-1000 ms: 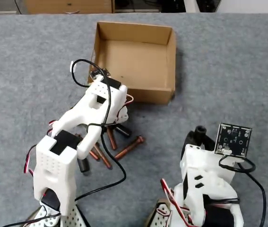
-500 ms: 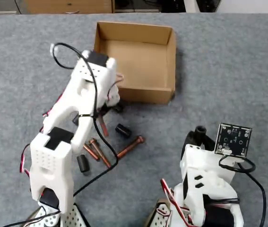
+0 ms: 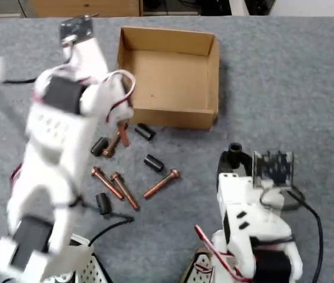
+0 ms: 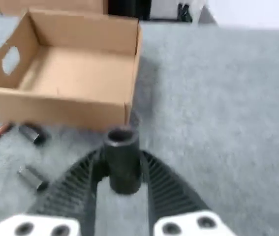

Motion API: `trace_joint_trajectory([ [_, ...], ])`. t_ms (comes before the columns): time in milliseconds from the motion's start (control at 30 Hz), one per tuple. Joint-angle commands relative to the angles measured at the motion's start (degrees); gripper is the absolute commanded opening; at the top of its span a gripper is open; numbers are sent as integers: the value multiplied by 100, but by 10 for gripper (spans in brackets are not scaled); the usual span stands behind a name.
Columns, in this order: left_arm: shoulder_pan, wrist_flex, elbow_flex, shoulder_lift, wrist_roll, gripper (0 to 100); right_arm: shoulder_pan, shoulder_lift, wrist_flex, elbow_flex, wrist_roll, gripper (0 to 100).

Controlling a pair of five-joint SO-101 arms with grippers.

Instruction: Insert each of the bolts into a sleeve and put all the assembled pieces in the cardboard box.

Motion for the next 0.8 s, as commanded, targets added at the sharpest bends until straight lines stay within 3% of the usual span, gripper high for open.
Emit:
trace_joint_trajectory([
  [0, -35, 70, 492, -1367, -431, 18, -356, 690, -422, -101, 70, 1],
  [233, -88, 62, 1802, -3020, -782, 18, -1402, 2527, -1204, -664, 44, 1],
  [333, -88, -114, 2505, -3468, -941, 18, -1921, 3073, -1433, -769, -387, 1],
  [467, -97, -879, 3429, -4189, -1345, 18, -2712, 3495, -1802, -664, -536, 1],
  [767, -97, -2857, 5187, -4910, -1424, 18, -3767, 3582, -2734, 338, -580, 1],
])
